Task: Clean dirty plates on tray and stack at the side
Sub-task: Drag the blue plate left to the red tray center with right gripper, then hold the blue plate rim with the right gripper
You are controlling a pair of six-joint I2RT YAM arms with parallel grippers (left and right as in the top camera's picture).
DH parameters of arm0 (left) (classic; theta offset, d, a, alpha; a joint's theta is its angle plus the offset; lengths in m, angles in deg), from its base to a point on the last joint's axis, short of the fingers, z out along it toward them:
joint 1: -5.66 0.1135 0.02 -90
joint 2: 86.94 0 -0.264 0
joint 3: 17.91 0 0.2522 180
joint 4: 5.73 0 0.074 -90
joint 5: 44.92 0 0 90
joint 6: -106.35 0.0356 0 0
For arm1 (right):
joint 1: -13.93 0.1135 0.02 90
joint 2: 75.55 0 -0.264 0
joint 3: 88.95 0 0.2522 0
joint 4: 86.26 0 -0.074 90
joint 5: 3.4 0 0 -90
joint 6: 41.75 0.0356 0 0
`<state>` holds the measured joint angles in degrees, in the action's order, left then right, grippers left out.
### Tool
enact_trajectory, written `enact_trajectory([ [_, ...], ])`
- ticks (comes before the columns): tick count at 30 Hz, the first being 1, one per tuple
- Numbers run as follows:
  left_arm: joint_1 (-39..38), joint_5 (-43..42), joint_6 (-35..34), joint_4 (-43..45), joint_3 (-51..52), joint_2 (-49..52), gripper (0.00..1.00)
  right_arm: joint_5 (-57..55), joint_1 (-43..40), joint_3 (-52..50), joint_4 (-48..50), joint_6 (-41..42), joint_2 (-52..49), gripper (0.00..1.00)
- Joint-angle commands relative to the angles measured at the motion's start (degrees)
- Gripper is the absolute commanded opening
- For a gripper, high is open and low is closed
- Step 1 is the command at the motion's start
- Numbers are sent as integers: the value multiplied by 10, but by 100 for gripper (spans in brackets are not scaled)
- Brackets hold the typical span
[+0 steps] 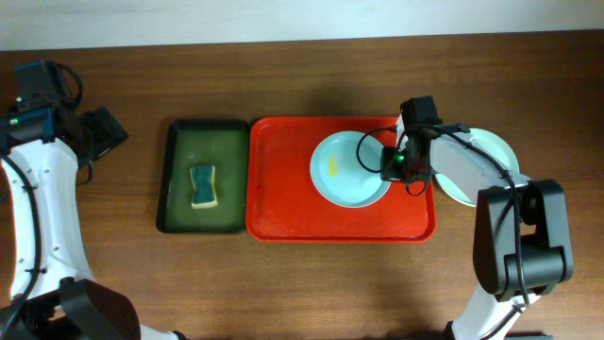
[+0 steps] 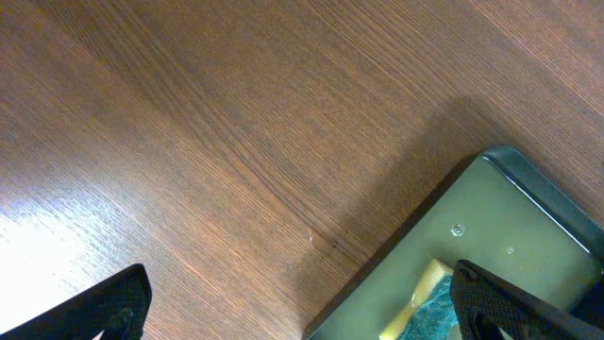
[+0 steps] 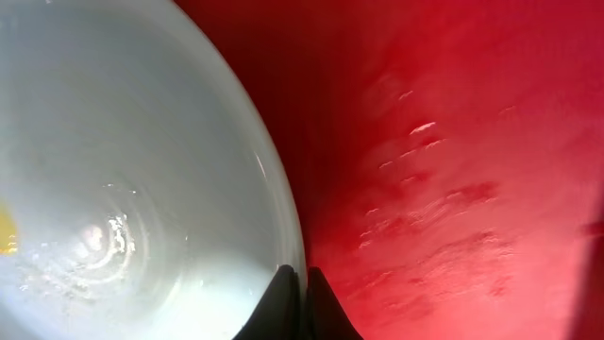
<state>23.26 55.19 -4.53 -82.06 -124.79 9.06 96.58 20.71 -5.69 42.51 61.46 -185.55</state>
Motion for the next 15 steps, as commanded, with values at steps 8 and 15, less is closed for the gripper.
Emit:
enact_trajectory([
  [8,2,2,-10,1,-3,-5,99,162,94,-9,16,150,5,5],
  [15,2,2,-10,1,-3,-5,99,-48,108,-9,-9,150,5,11],
])
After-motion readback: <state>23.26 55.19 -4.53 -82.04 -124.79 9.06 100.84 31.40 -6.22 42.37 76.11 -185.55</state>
